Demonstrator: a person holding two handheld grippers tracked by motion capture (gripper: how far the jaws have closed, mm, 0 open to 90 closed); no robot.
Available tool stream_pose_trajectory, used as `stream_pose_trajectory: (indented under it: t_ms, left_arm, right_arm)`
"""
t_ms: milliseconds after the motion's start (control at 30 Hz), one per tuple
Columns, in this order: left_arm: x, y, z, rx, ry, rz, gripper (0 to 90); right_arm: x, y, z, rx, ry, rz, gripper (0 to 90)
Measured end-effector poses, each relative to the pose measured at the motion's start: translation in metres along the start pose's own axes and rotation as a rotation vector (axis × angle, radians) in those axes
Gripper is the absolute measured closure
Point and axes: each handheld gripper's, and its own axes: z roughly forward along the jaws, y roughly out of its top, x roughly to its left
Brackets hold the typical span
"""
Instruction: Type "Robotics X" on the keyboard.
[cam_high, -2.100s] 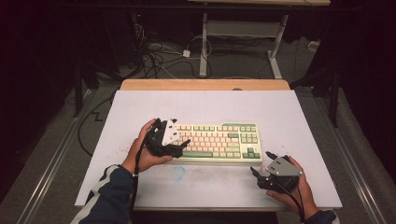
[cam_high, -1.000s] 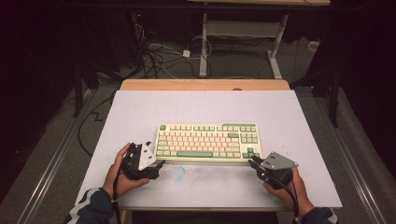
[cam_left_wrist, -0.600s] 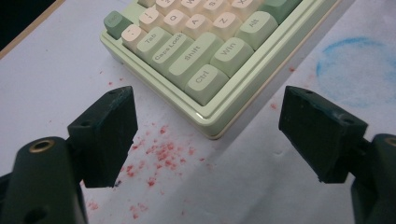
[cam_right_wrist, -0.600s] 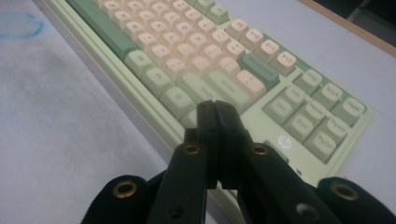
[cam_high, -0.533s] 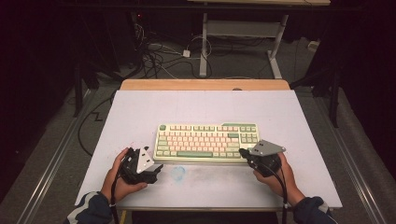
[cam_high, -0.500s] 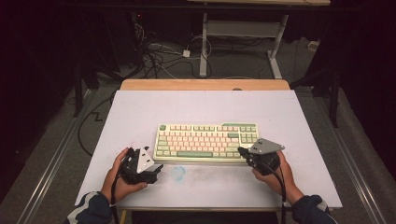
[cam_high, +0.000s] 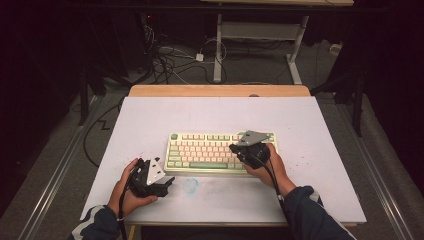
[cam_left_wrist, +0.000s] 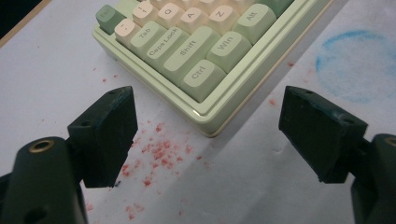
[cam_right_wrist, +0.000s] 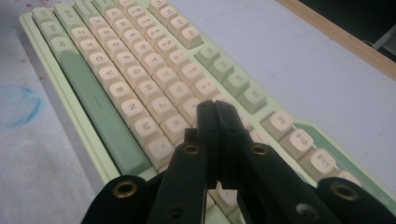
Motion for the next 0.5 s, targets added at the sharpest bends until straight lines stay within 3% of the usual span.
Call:
stream_pose_trajectory:
  t_ms: [267,500]
  left_arm:
    - [0.0,-0.001,0.0,0.01,-0.004,0.004,18.1]
    - [0.0,-0.002,0.0,0.019,-0.007,0.007,18.1]
  right_arm:
    - [0.005,0.009,0.025,0.053,0.009,-0.01,90.0]
    - [0.005,0.014,0.036,0.077,-0.005,-0.015,90.0]
